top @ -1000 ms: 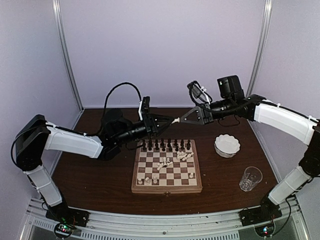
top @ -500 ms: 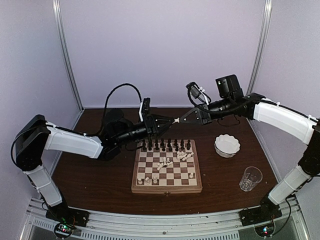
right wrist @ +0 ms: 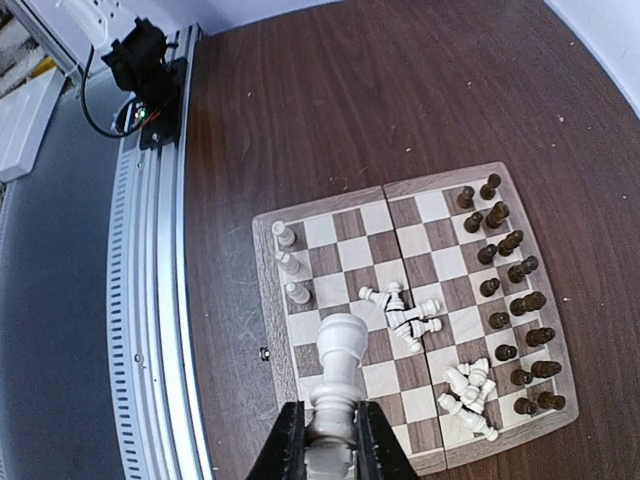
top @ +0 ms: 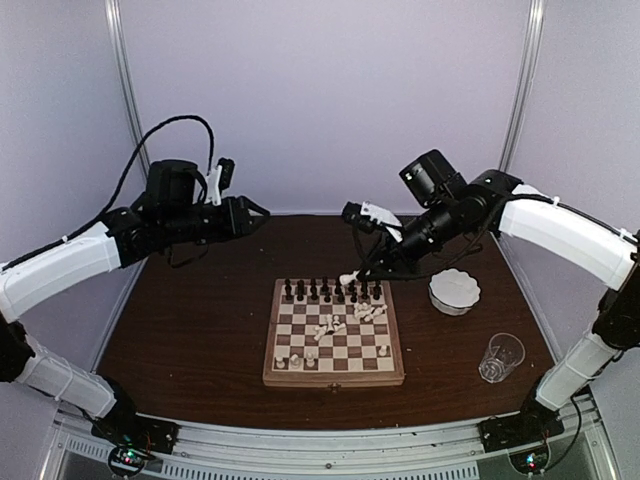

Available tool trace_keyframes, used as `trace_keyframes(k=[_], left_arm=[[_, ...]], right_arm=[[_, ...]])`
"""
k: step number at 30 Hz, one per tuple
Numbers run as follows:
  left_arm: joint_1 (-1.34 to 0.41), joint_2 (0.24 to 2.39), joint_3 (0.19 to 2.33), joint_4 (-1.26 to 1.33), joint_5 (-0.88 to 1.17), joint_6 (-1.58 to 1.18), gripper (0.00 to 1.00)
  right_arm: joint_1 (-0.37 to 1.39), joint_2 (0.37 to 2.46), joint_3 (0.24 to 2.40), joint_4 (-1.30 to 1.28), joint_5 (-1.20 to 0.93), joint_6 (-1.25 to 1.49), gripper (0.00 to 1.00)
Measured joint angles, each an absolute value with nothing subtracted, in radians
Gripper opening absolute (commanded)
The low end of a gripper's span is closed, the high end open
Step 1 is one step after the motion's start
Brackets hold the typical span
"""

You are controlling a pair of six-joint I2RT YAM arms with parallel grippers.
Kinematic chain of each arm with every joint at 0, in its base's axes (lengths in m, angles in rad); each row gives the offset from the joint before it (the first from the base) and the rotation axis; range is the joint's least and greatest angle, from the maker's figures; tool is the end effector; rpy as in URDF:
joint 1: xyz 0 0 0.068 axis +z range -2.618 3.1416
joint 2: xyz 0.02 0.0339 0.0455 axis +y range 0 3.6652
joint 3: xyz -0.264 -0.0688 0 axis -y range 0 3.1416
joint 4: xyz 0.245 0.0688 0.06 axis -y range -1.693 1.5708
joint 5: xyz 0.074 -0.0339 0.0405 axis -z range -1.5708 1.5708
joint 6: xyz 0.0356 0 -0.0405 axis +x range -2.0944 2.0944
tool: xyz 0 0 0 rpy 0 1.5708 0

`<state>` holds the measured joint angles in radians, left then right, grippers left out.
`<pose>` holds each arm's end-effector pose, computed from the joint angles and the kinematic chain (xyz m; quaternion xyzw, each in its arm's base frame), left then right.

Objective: Set up the chess pieces on the board
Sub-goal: Place the queen at d1.

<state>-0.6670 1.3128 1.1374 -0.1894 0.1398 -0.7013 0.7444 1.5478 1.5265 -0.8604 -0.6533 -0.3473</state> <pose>0.2377 -0.1935 0.3461 0.0255 0.8222 -0.4021 0.4021 0.2245 0.2362 0.3533 -0.5554 0.7057 0.3592 0.2541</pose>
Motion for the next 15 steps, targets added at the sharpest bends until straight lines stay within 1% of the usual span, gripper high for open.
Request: trace_keyframes(k=[4, 8, 12, 15], left_arm=[[-0.522, 1.358, 1.214, -0.386, 0.131, -0.591, 0.5], [-0.471, 1.448, 1.293, -0.517, 0.119, -0.495, 0.5], [-0.464, 1.477, 1.306, -0.551, 0.117, -0.443, 0.49], [-0.434, 1.47, 1.275, -0.537, 0.135, -0.426, 0.49]], right_arm=[[0.827, 1.636, 1.613, -0.97, -0.567, -0.445, 0.02], [0.878, 1.72, 1.663, -1.049, -0.503, -0.508, 0.02], [0.938, 1.771, 1.666, -1.101, -0.414, -0.554, 0.02], [0.986, 1.808, 1.69, -1.139, -0.355, -0.581, 0.02]])
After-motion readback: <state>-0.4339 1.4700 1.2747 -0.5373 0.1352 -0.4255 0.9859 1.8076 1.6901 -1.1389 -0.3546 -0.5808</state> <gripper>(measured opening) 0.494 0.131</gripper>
